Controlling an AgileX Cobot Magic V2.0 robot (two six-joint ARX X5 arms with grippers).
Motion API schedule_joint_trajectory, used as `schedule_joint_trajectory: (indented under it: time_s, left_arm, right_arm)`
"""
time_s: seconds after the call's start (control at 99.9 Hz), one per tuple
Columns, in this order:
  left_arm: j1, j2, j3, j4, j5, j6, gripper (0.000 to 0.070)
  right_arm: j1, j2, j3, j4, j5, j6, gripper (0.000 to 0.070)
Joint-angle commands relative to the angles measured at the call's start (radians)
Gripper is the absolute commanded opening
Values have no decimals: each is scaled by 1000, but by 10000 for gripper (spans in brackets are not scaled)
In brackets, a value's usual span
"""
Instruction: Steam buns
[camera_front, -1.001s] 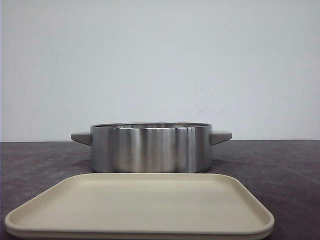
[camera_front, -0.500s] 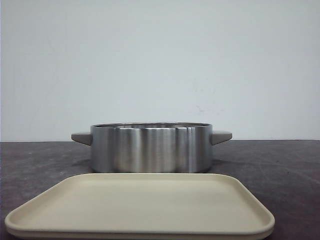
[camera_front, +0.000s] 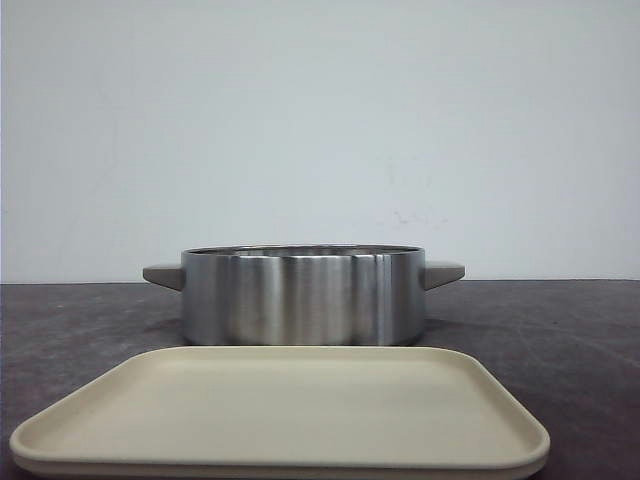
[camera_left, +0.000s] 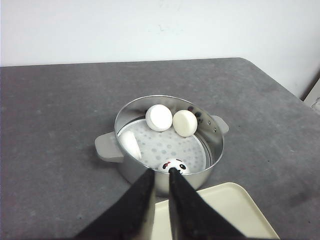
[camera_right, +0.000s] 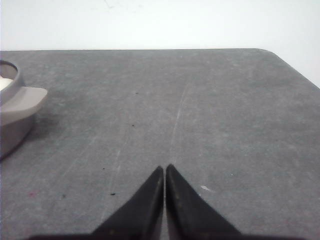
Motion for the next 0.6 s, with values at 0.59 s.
schedule_joint_trajectory:
  time_s: [0.59]
  left_arm:
    - [304, -232, -206, 149, 180, -20, 10]
  right_arm:
    - [-2, -1, -3, 14, 1, 0, 6]
